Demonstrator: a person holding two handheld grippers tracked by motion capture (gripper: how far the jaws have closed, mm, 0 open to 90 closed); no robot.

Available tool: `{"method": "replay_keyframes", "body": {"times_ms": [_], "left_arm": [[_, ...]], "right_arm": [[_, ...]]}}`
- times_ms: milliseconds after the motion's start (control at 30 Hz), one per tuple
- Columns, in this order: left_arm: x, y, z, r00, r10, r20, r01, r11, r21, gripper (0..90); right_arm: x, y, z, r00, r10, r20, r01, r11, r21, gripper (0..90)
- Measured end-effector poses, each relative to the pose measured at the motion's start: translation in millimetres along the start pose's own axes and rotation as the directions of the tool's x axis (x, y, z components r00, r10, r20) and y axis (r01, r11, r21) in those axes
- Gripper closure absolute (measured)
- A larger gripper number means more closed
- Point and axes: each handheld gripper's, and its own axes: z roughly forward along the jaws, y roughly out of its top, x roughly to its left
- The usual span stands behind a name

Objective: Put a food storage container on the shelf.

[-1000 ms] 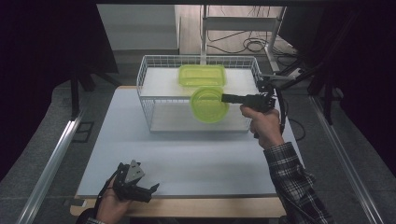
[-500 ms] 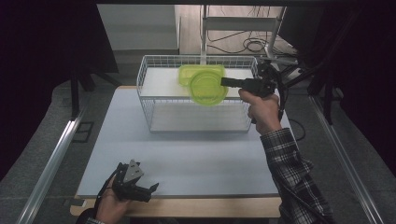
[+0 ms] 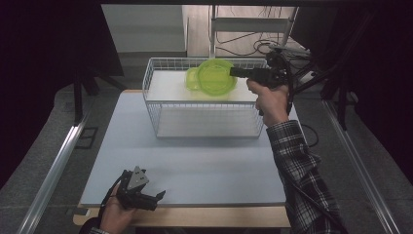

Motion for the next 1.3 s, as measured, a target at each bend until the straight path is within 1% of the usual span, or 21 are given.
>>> {"method": "replay_keyframes", "body": {"times_ms": [133,167,200,300,333,367,533,600,633,733,767,833,900,1000,1033,1200,1300], "left_arm": [[-0.4,0.0,0.5,1.0000,0.004,0.001,-0.004,1.0000,0.002,1.0],[-0.4,0.0,0.5,1.0000,0.004,0.001,-0.004,1.0000,0.002,1.0],[-0.5,0.0,0.5,1.0000,0.006,0.002,-0.006,1.0000,0.002,1.0],[-0.5,-0.1,0.5,1.0000,0.007,0.002,-0.007,1.0000,0.003,0.9],[-0.4,-0.1,0.6,1.0000,0.007,0.003,-0.007,1.0000,0.003,0.9],[-0.4,-0.1,0.6,1.0000,0.007,0.003,-0.007,1.0000,0.003,0.9],[-0.2,-0.2,-0.1,0.9999,0.013,0.005,-0.014,0.9999,0.005,0.9],[-0.2,-0.2,-0.1,0.9999,0.013,0.005,-0.013,0.9999,0.005,0.9],[-0.2,-0.3,-0.2,0.9999,0.013,0.006,-0.013,0.9999,0.004,0.9],[-0.4,-0.3,-0.2,0.9999,0.012,0.008,-0.012,0.9999,0.004,0.9],[-0.2,-0.3,-0.2,0.9999,0.015,0.007,-0.015,0.9999,0.005,0.9],[-0.4,-0.3,0.0,0.9998,0.015,0.009,-0.015,0.9999,0.006,0.9],[-0.5,-0.3,0.0,0.9998,0.016,0.009,-0.016,0.9999,0.006,0.9],[-0.6,-0.3,0.3,0.9998,0.017,0.011,-0.017,0.9998,0.007,0.9],[-0.6,-0.3,0.3,0.9998,0.017,0.011,-0.017,0.9998,0.007,1.0],[-0.8,-0.4,0.8,0.9997,0.020,0.012,-0.020,0.9997,0.012,1.0],[-1.3,-0.4,1.2,0.9996,0.024,0.012,-0.025,0.9996,0.016,1.0]], "right_arm": [[1.0,8.0,7.2,0.9995,-0.006,0.031,0.006,1.000,-0.009,81.1],[1.0,8.0,7.2,0.9995,-0.006,0.031,0.006,1.000,-0.009,81.1],[1.4,10.7,11.0,0.9990,-0.008,0.045,0.008,1.000,-0.012,81.1],[0.7,13.0,14.6,0.9987,-0.001,0.051,0.002,1.000,-0.018,81.1],[0.3,14.8,18.8,0.9985,0.008,0.054,-0.006,1.000,-0.022,81.1],[0.3,14.8,18.8,0.9985,0.008,0.054,-0.006,1.000,-0.022,81.1],[-1.0,17.1,32.4,0.9970,0.015,0.076,-0.014,1.000,-0.014,81.1],[-1.2,17.0,34.2,0.9966,0.013,0.082,-0.012,1.000,-0.013,81.0],[-2.3,17.7,36.0,0.9962,0.025,0.083,-0.024,1.000,-0.018,81.0],[-3.1,18.3,37.2,0.9953,0.030,0.092,-0.028,0.999,-0.024,80.5],[-2.1,18.4,37.8,0.9939,0.025,0.108,-0.022,0.999,-0.025,80.0],[0.2,18.1,39.4,0.9888,-0.001,0.149,0.005,1.000,-0.025,79.1],[1.4,18.0,40.9,0.9866,-0.011,0.163,0.014,1.000,-0.022,78.6],[3.9,18.6,42.9,0.9774,-0.035,0.209,0.040,0.999,-0.021,77.8],[3.9,18.6,42.9,0.9774,-0.035,0.209,0.040,0.999,-0.021,77.8],[4.2,18.6,46.4,0.9668,-0.052,0.250,0.057,0.998,-0.017,75.4],[3.7,18.5,46.8,0.9661,-0.045,0.254,0.052,0.998,-0.022,75.0]]}}
